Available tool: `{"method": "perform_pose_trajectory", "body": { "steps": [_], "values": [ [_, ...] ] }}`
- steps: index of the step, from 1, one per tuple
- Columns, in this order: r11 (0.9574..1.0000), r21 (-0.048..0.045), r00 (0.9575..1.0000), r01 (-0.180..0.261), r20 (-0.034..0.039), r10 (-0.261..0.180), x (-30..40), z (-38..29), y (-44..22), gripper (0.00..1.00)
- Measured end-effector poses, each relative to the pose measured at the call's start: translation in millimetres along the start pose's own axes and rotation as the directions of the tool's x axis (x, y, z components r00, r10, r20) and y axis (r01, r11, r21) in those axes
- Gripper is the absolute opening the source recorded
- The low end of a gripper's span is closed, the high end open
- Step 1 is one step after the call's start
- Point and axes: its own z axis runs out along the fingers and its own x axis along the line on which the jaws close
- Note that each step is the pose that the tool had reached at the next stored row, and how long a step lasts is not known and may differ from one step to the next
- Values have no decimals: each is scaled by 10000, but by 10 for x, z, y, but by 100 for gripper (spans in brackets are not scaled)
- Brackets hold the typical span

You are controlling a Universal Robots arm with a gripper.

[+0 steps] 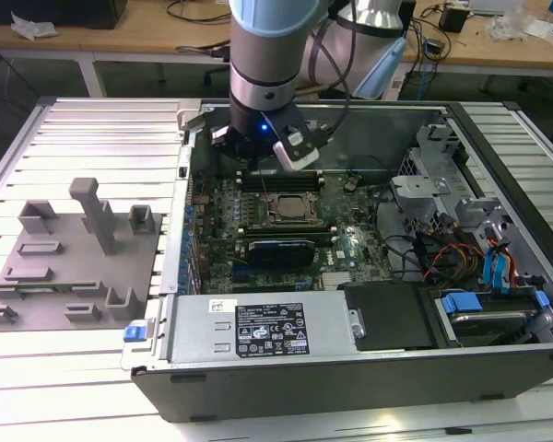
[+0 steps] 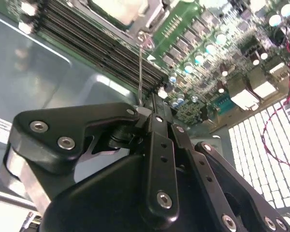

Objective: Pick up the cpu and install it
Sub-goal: 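Install the first cpu locking lever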

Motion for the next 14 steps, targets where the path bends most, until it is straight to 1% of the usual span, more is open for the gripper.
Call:
{"method": "perform_pose_trajectory", "body": {
  "steps": [2,4,9,10,12,14],
  "values": [
    [10000,-3,10000,-3,-16,3,-78,-9,-26,11],
    [10000,-6,10000,-15,-53,15,-186,-23,-64,11],
    [10000,-14,9999,-38,-126,38,-369,-45,-122,11],
    [10000,-16,9999,-46,-143,46,-387,-46,-126,11],
    [10000,-11,9999,-57,-142,56,-387,-46,-126,11],
    [9998,91,9998,-183,-110,184,-386,-46,-127,11]
  ]
}}
